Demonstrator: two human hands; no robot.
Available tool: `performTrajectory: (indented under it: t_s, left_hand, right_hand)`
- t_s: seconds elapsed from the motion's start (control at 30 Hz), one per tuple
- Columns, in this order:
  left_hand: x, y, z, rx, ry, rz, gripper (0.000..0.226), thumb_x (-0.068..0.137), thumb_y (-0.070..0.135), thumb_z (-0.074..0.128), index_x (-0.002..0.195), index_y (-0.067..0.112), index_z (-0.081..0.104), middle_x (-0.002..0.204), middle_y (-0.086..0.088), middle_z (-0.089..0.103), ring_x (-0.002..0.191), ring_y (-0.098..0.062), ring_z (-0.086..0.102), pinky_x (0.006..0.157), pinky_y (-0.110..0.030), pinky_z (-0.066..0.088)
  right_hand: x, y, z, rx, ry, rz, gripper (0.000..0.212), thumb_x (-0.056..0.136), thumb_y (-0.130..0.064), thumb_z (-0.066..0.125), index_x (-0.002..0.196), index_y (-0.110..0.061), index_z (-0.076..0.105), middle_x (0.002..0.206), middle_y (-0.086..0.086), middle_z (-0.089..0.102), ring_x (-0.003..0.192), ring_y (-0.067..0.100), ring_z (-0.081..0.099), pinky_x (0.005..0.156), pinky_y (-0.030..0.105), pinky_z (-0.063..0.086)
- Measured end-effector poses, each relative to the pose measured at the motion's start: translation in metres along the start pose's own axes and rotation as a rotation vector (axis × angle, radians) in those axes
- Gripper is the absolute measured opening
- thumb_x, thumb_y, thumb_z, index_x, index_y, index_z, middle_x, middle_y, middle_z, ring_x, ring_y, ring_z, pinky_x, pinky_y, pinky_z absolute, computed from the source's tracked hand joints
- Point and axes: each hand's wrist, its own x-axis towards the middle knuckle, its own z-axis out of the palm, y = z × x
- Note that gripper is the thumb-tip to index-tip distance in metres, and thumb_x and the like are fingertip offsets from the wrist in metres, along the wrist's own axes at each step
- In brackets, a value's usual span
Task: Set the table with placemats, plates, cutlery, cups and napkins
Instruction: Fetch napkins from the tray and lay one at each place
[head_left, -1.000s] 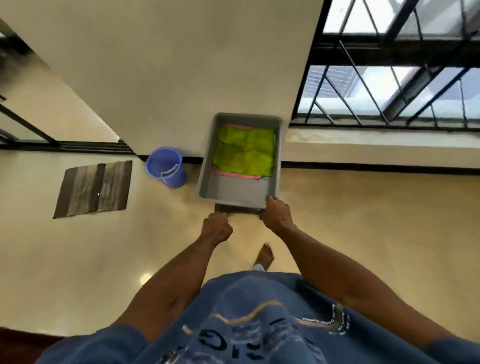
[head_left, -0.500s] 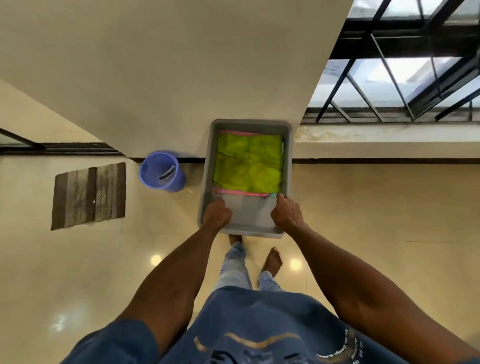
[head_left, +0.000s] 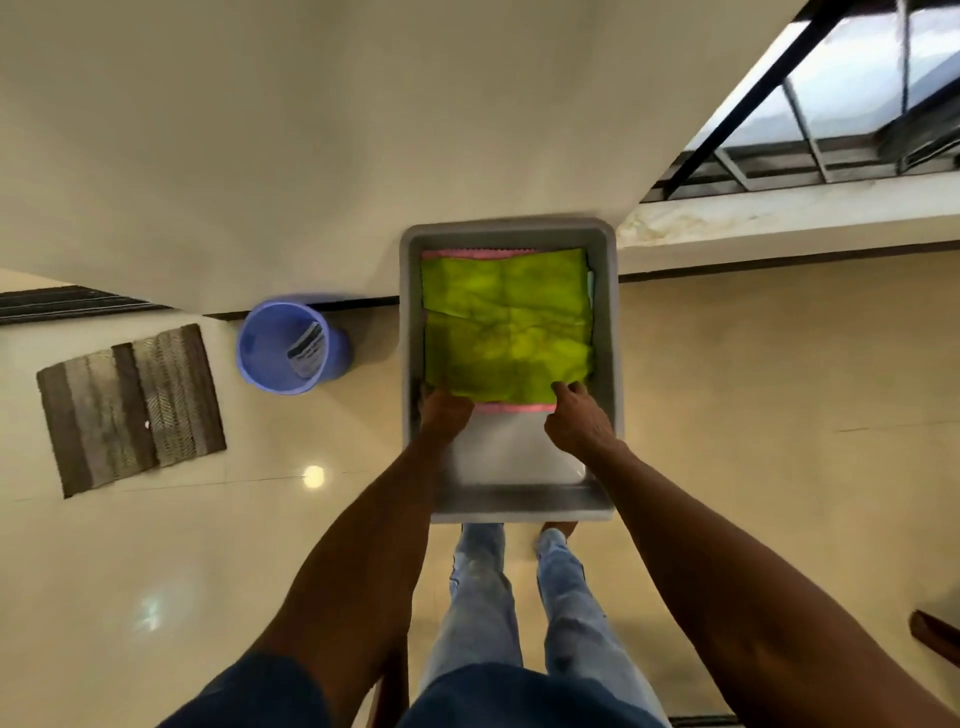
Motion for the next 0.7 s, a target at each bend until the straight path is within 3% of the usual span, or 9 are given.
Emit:
performTrajectory:
  t_s: [0.07,0.13,0.27,0.37,0.57,0.63,0.7]
  left_hand:
    - [0.014,0.004,0.001,-0.005,-0.013,-0.047,0.102,0.07,0.051,0.059,0.155,0.01,0.021,0.16,-0.016,0.02,0.144,-0.037,0.024,0.114,-0.038,0.029]
    - [0.027,0.006,0.004,0.062,-0.01,-0.024,0.099,0.073,0.048,0.063,0.155,0.012,0.021,0.16,-0.017,0.021,0.143,-0.039,0.027,0.114,-0.04,0.03]
    - [0.03,0.018,0.003,-0.081,0.183,-0.039,0.06,0.09,0.013,0.061,0.145,0.004,0.04,0.144,-0.023,0.046,0.132,-0.042,0.042,0.106,-0.043,0.037]
    - [0.028,0.026,0.0,-0.213,0.281,-0.152,0.043,0.092,0.009,0.055,0.133,-0.004,0.051,0.132,-0.026,0.055,0.123,-0.044,0.051,0.098,-0.046,0.044]
    - [0.03,0.031,-0.012,-0.259,0.07,-0.234,0.049,0.08,0.025,0.061,0.121,-0.001,0.063,0.12,-0.018,0.065,0.111,-0.036,0.062,0.087,-0.036,0.054]
    - [0.019,0.036,-0.016,-0.246,0.129,-0.174,0.035,0.083,0.019,0.061,0.111,0.0,0.068,0.11,-0.017,0.069,0.105,-0.036,0.065,0.082,-0.035,0.054]
    - [0.006,0.051,-0.024,-0.428,0.136,-0.054,0.016,0.08,0.009,0.067,0.091,0.0,0.073,0.094,-0.017,0.073,0.092,-0.033,0.07,0.073,-0.032,0.055]
  right_hand:
    - [0.01,-0.001,0.004,-0.023,0.009,0.002,0.054,0.091,-0.009,0.048,0.144,-0.008,0.038,0.137,0.02,0.043,0.118,0.041,0.051,0.092,0.045,0.047]
    - [0.018,-0.003,0.006,-0.044,0.006,0.012,0.052,0.09,-0.009,0.048,0.142,-0.007,0.04,0.135,0.02,0.044,0.116,0.042,0.052,0.09,0.045,0.048]
    - [0.026,-0.006,0.01,-0.052,0.009,0.028,0.05,0.092,-0.009,0.047,0.141,-0.006,0.04,0.136,0.021,0.044,0.118,0.041,0.051,0.092,0.045,0.047]
    - [0.029,-0.007,0.013,-0.039,0.018,0.034,0.049,0.093,-0.008,0.047,0.141,-0.004,0.041,0.135,0.021,0.046,0.117,0.041,0.051,0.091,0.045,0.047]
    - [0.029,-0.013,0.016,0.055,0.032,0.05,0.048,0.09,-0.005,0.049,0.138,-0.001,0.044,0.133,0.022,0.048,0.116,0.042,0.053,0.09,0.042,0.047]
    - [0.027,-0.018,0.014,0.115,0.033,0.06,0.049,0.089,-0.005,0.051,0.137,0.0,0.045,0.135,0.022,0.048,0.117,0.042,0.053,0.091,0.042,0.047]
    - [0.027,-0.024,0.01,0.19,0.049,0.078,0.051,0.087,-0.006,0.053,0.137,0.0,0.046,0.135,0.022,0.048,0.119,0.041,0.052,0.093,0.041,0.046]
